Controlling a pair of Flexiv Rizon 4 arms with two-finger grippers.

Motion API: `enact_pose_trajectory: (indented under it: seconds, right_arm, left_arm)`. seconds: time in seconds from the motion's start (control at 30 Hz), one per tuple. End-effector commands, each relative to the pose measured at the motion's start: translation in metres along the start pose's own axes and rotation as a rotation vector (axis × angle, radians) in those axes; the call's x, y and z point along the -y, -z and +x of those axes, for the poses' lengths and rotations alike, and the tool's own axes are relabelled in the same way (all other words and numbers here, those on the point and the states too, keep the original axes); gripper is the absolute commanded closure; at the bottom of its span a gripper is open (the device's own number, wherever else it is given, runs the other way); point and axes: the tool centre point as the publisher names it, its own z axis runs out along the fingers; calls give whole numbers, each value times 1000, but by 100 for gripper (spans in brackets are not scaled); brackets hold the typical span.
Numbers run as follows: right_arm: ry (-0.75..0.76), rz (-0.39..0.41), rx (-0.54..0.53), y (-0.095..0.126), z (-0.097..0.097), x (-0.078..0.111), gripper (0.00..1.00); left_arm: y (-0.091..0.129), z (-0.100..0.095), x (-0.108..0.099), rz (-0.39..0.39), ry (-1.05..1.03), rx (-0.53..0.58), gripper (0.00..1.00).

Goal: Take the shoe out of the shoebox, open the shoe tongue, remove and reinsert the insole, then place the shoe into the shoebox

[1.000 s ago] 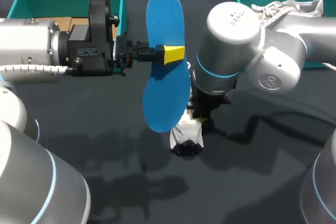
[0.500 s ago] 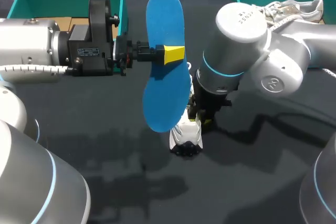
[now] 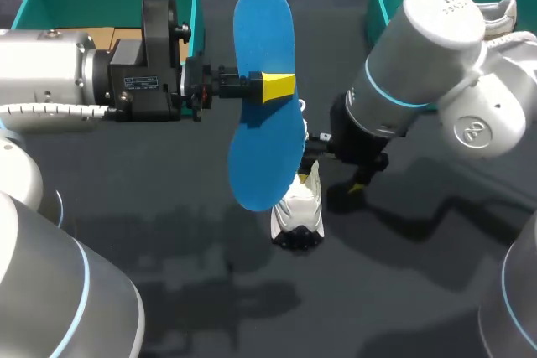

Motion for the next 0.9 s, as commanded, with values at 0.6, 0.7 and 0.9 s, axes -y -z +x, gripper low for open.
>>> enact_pose_trajectory:
  seconds: [0.6,0.7,0.9]
  right_arm:
    - [-33,25,-382,78,-16,-1,0]
    - [-33,25,-382,78,-16,-1,0]
    - [-20,30,-421,85,-11,-4,0]
  left_arm:
    - [-3,2,0,3,0,4,100]
    - [-3,2,0,3,0,4,100]
    - [-3,2,0,3,0,4,100]
